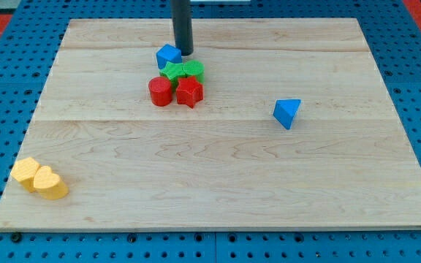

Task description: Move the blue cube left to the green circle

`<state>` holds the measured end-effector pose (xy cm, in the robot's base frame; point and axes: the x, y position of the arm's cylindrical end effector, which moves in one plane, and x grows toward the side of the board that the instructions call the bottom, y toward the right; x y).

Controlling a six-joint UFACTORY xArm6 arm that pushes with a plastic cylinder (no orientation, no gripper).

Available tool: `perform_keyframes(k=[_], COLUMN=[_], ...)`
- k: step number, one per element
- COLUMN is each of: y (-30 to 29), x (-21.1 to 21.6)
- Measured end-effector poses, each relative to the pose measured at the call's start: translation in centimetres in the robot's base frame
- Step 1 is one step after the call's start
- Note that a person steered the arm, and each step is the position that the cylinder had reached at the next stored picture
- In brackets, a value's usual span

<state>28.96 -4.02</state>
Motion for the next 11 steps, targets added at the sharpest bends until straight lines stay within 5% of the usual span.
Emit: perform_keyframes(k=[2,4,6,8,10,11], y=[-0.9,-6.9,-7.0,-5.3,-3.5,-3.6], x=[-7.8,-4.3,0.8,-2.9,3.6,2.2])
